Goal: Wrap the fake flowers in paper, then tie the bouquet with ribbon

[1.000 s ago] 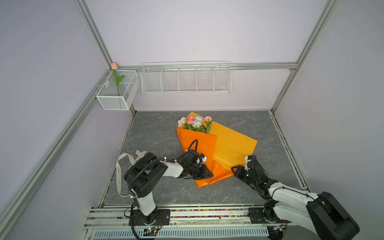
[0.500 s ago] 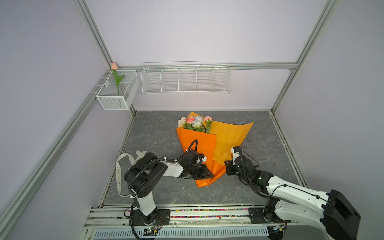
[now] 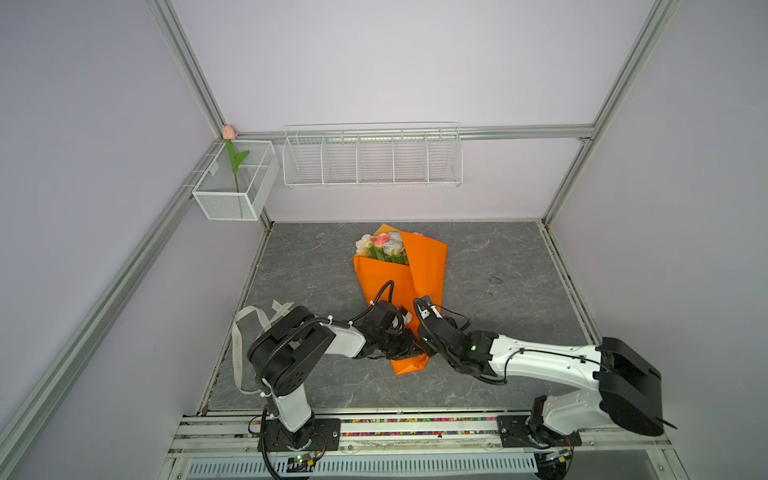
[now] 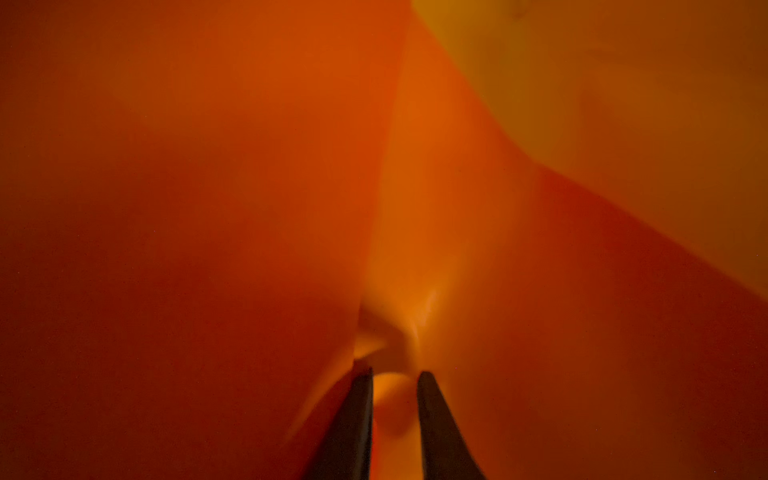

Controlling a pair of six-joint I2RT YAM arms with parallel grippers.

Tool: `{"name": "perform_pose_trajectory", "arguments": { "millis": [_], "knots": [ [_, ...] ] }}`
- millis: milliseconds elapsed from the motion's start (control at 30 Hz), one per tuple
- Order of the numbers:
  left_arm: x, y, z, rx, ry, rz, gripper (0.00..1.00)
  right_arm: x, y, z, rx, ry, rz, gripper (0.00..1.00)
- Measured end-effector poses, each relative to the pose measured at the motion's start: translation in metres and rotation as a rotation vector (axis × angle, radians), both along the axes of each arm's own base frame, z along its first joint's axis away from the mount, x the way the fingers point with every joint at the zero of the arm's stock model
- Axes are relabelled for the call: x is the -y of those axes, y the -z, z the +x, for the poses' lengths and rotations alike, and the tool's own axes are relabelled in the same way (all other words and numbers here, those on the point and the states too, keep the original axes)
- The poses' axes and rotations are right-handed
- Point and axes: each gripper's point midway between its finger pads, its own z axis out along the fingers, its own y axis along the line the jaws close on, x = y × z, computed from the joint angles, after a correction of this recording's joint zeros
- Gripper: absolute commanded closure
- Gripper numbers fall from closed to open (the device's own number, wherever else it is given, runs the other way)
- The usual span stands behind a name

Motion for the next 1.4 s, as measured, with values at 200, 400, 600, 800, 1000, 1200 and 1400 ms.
{"name": "perform_pose_trajectory", "arguments": {
  "millis": [200,400,600,800,1000,1200,1400],
  "knots": [
    [-0.007,-0.004,0.002,0.008,-0.05,-0.017,0.73,-0.004,0.019,-0.012,-0.065,-0.072,-0.034,0.88],
    [-0.01,-0.031,0.005,0.041,-0.088,-0.069,0.68,-0.017,0.023,-0.017,-0.104,-0.117,-0.008,0.88],
    [-0.025,-0.061,0.009,0.087,-0.14,-0.074,0.67,-0.018,0.027,-0.012,-0.121,-0.111,-0.003,0.88],
    [-0.058,-0.062,0.009,0.104,-0.215,-0.008,0.71,-0.028,0.033,-0.016,-0.156,-0.143,0.0,0.88],
    [-0.094,-0.063,0.012,0.147,-0.314,0.103,0.7,-0.034,0.037,-0.019,-0.167,-0.168,-0.018,0.87],
    [-0.129,-0.082,0.028,0.209,-0.464,0.078,0.44,-0.041,0.04,-0.017,-0.185,-0.176,-0.05,0.87],
    [-0.166,-0.096,0.07,0.166,-0.648,-0.014,0.32,-0.049,0.04,-0.012,-0.204,-0.155,-0.063,0.87]
  ]
}}
